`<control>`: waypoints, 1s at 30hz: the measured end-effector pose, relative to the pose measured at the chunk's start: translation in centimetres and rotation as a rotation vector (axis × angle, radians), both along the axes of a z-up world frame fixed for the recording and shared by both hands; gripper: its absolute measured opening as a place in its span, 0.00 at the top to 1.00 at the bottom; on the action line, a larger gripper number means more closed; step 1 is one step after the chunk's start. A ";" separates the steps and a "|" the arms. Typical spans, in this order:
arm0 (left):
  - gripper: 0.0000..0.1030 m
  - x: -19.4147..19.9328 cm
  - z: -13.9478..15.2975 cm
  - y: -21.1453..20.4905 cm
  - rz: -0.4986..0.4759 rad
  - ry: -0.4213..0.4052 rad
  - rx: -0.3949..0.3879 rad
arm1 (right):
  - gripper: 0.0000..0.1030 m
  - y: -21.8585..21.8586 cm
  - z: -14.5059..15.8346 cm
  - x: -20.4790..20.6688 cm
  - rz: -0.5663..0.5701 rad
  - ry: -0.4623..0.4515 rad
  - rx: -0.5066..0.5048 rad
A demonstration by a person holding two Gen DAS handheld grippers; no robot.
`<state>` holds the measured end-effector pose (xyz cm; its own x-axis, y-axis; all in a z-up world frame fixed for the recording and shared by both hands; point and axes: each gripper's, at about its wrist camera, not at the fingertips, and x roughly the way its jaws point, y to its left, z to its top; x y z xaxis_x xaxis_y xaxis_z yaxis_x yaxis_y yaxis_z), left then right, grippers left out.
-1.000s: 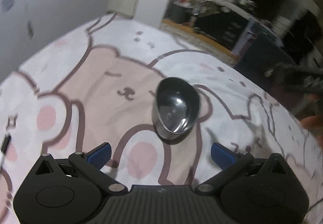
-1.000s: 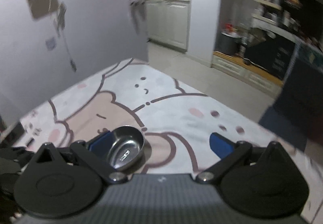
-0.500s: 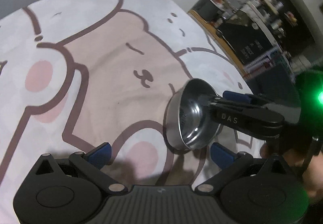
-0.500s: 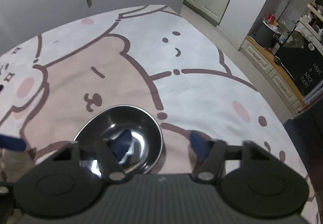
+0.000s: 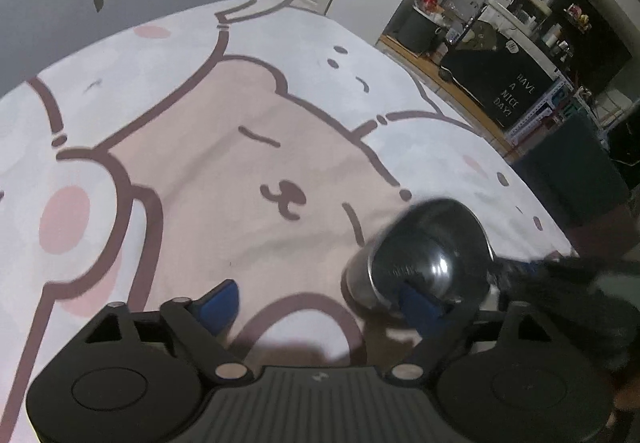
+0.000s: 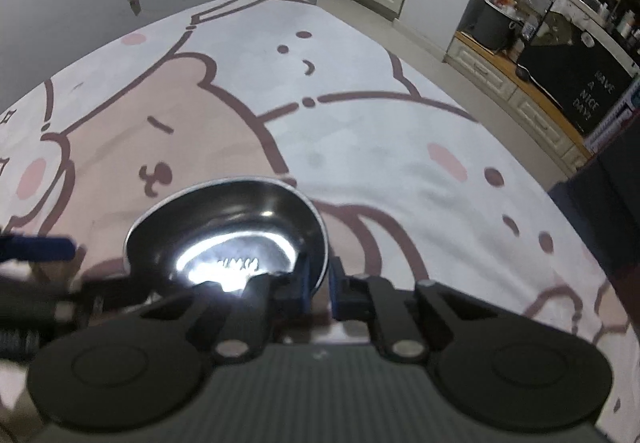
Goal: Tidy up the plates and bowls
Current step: 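Grasp the small steel bowl rim with the right tool and lift, then carry the steel bowl with the right tool over the steel tray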
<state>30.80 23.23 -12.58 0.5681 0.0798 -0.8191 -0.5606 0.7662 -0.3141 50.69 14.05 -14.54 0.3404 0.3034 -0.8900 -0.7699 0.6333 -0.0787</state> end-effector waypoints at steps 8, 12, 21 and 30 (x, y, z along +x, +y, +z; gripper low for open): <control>0.52 1.3 -0.8 -0.2 -0.050 0.002 0.006 | 0.89 -1.3 0.1 -0.6 -0.036 0.022 0.023; 0.78 1.4 -0.8 -0.8 -0.086 -0.014 -0.038 | 0.90 -1.9 0.1 -0.7 -0.068 0.038 0.051; 0.91 0.7 -0.2 -1.2 -0.075 -0.035 -0.067 | 0.93 -3.6 0.5 -1.8 -0.154 0.066 0.141; 0.91 -3.3 5.1 -3.0 -0.114 -0.128 -0.034 | 0.92 -6.4 5.0 -5.6 -0.210 0.036 0.248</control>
